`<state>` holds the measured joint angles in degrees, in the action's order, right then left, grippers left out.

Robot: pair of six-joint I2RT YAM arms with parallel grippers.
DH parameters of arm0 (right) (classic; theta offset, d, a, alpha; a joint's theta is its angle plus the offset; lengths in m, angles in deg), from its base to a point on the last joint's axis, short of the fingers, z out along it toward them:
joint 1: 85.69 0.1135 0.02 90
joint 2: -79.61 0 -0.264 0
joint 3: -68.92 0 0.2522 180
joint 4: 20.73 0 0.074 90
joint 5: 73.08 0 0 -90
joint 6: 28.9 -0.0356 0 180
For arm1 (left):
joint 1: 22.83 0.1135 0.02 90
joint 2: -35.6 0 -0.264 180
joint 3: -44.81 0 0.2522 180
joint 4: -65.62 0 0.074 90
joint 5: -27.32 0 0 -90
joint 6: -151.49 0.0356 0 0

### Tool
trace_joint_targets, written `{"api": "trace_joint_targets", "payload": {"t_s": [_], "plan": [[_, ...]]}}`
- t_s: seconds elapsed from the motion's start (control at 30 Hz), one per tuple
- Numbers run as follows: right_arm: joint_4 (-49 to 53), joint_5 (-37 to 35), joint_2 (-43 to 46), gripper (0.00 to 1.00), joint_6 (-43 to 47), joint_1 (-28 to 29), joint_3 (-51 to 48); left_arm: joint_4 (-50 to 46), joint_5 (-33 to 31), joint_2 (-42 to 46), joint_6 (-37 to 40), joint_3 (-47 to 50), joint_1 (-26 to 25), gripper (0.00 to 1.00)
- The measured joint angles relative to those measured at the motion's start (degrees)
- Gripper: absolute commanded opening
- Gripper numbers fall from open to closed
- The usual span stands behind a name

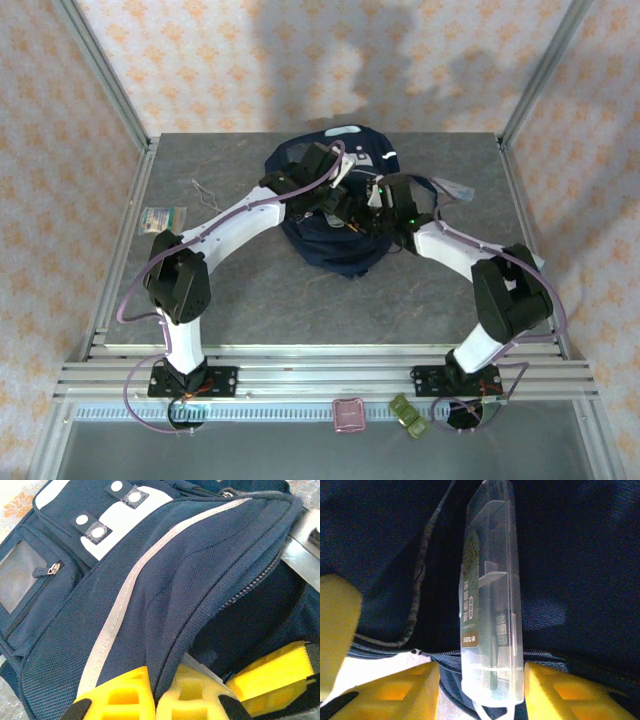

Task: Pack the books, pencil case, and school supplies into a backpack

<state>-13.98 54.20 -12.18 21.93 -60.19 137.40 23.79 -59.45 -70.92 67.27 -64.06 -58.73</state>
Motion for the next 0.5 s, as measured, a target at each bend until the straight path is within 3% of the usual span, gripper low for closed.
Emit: {"api": "trace_joint_targets", "payload": {"t_s": [0.27, 0.33, 0.5], "plan": [[-2.5, -3.3, 9.5, 0.25, -1.8, 0.1, -10.9, 0.0, 1.3, 0.0, -0.9, 0.0, -0.4, 0.00], [-2.8, -3.7, 9.7, 0.17, -2.1, 0.1, -12.0, 0.0, 1.3, 0.0, -1.3, 0.0, -0.4, 0.00], [-4.7, -4.5, 7.2, 0.09, -3.0, 0.1, -12.0, 0.0, 1.8, 0.0, -1.5, 0.0, -0.4, 0.00]]}}
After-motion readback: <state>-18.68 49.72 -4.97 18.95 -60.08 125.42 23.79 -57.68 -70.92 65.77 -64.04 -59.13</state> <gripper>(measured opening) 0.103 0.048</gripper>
